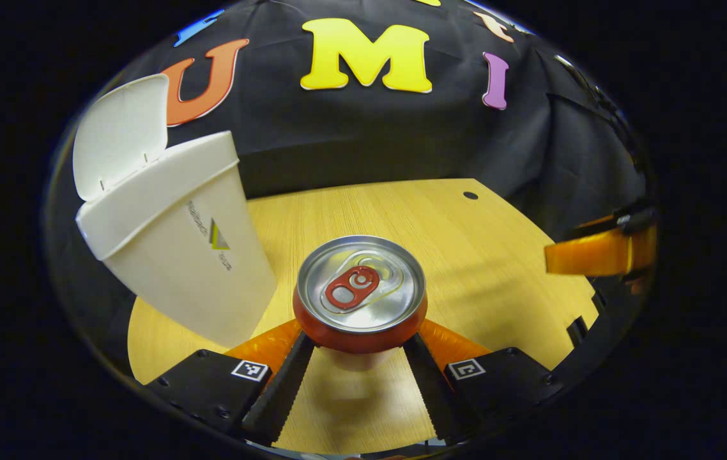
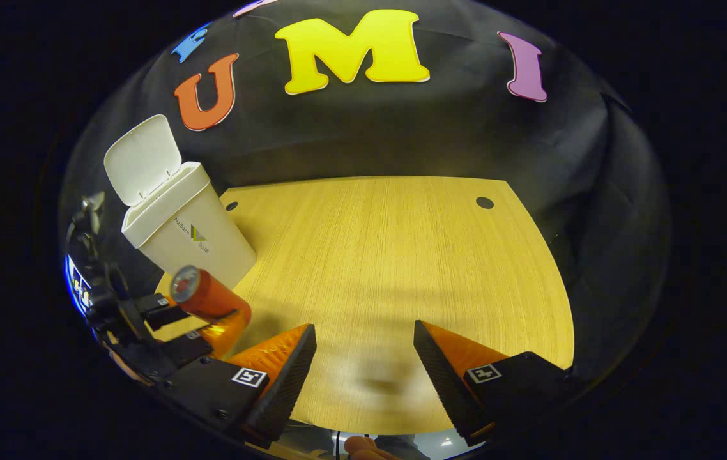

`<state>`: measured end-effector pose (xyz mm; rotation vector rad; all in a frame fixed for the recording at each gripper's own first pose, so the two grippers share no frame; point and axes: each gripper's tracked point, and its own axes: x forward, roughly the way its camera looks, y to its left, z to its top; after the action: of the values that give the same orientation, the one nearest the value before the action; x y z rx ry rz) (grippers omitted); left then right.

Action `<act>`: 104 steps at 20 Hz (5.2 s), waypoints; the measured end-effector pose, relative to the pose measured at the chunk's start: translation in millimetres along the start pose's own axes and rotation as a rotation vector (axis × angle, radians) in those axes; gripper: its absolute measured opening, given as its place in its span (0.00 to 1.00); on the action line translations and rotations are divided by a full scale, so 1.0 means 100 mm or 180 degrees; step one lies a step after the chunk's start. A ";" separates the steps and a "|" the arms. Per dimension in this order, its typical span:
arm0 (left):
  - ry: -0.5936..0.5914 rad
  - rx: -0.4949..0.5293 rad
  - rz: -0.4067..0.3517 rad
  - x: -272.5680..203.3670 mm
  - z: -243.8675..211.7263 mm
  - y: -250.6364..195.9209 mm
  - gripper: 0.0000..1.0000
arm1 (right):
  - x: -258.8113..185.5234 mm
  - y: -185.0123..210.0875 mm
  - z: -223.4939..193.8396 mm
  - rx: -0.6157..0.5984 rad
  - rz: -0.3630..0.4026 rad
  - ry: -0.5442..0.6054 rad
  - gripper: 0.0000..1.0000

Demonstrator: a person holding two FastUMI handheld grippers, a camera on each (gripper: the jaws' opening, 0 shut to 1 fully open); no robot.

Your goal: Press the lid of the desktop garbage bin to open it, pick up the crumpled paper on the desktop and throw it into the bin, then pick up the pop can on the desktop and drop it into the bin, and finally close the garbage bin lid.

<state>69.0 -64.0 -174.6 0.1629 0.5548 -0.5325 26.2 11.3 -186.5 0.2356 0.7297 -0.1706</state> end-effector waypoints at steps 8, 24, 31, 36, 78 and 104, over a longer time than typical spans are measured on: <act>-0.0146 -0.0231 0.0508 -0.69 1.11 0.70 0.86 | 0.04 0.01 -0.15 0.0100 0.0110 0.0059 0.97; -0.0102 -0.0706 0.1113 -0.09 1.50 2.42 0.86 | 0.06 0.29 -0.09 0.0216 -0.0084 0.0110 0.94; -0.0068 -0.0767 0.1142 0.06 1.43 2.50 0.88 | 0.08 0.19 -0.15 0.0171 -0.0122 0.0183 0.97; -0.0332 -0.0565 0.1445 -0.20 1.76 2.49 0.88 | 0.06 0.11 -0.09 0.0073 -0.0031 0.0153 0.97; -0.0821 -0.1350 0.2079 -0.61 2.58 2.82 0.93 | -0.05 -0.13 -0.52 0.0157 0.0073 0.0209 0.97; -0.0273 -0.1168 0.2284 -0.12 1.61 2.25 0.95 | 0.19 -0.16 -0.63 0.0378 0.0490 0.0198 0.94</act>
<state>251.9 87.0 -31.8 -0.0170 0.4625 0.2610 -4.2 12.2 -247.1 0.4103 0.7609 -0.0603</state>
